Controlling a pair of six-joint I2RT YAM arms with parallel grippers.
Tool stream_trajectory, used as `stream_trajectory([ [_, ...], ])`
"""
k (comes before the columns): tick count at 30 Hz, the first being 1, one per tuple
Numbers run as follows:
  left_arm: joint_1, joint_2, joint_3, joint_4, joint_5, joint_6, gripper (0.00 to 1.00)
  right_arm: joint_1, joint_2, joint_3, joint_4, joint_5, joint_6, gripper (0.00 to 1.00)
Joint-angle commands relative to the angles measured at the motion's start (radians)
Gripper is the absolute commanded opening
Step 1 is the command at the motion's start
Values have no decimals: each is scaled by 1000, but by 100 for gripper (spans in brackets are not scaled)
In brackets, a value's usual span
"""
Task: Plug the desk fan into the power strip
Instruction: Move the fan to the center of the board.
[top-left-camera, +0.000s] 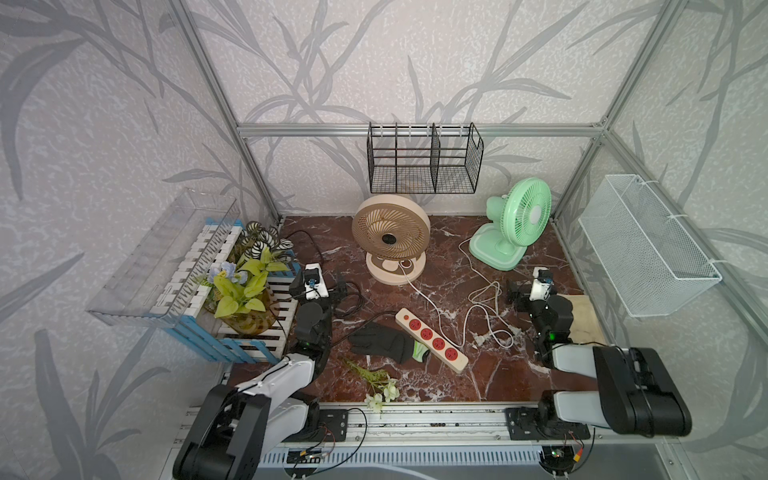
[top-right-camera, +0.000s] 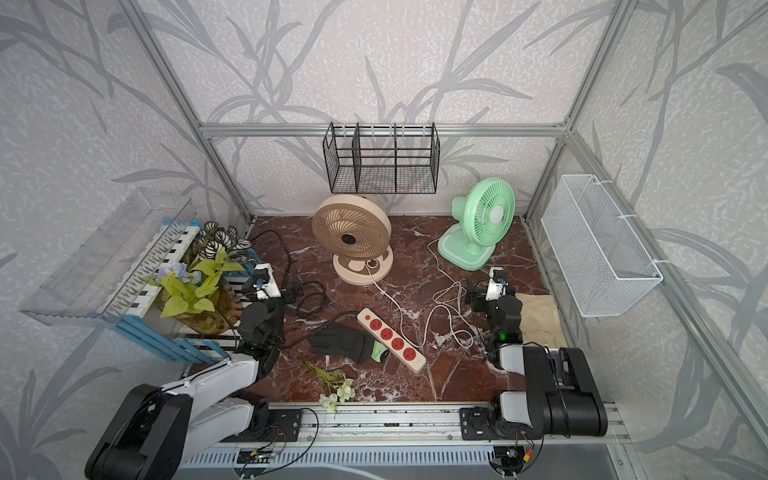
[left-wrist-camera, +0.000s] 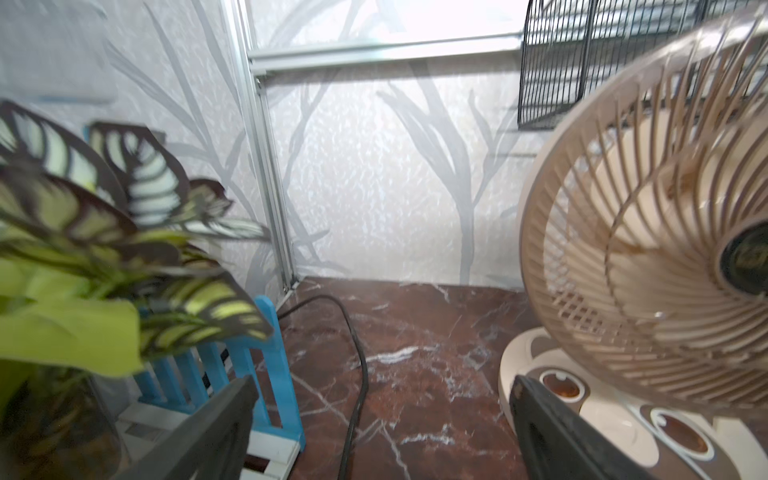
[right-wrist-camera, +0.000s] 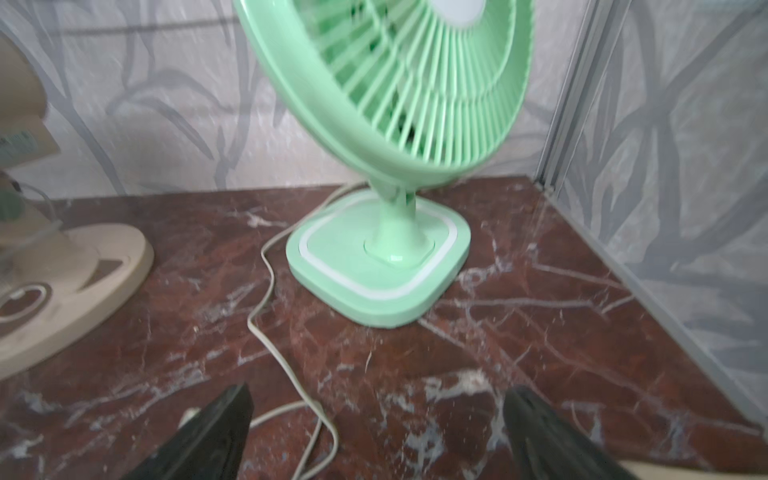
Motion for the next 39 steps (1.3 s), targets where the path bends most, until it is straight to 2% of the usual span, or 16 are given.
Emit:
stream_trajectory([
  [1,-5,-140,69,-219,-24,-62,100,9,-190,11,-164,-32,15,99],
  [5,-6,-316,101,-383,8,-186,100,31,-432,51,-403,-85,90,99],
  [10,-6,-491,159,-621,30,-389,100,73,-647,106,-633,-110,253,99],
  [19,-6,-772,242,-983,140,-665,100,87,-856,261,-1102,-299,618,99],
  [22,-6,-812,253,-1046,210,-737,100,87,-854,319,-1237,-372,658,99],
  [26,-6,-796,265,-1075,330,-796,100,86,-756,399,-1372,-421,613,99],
  [30,-5,-739,272,-1107,409,-848,100,81,-674,419,-1390,-452,673,99],
  [32,-5,-699,267,-1104,472,-862,100,75,-664,372,-1277,-509,738,99],
  [35,-5,-663,264,-1138,477,-916,100,76,-615,315,-1086,-582,826,99],
  [37,-3,-663,230,-1131,471,-990,100,86,-553,306,-1006,-611,843,99],
  [39,-2,-660,171,-1035,511,-1040,100,113,-479,330,-1001,-611,813,99],
])
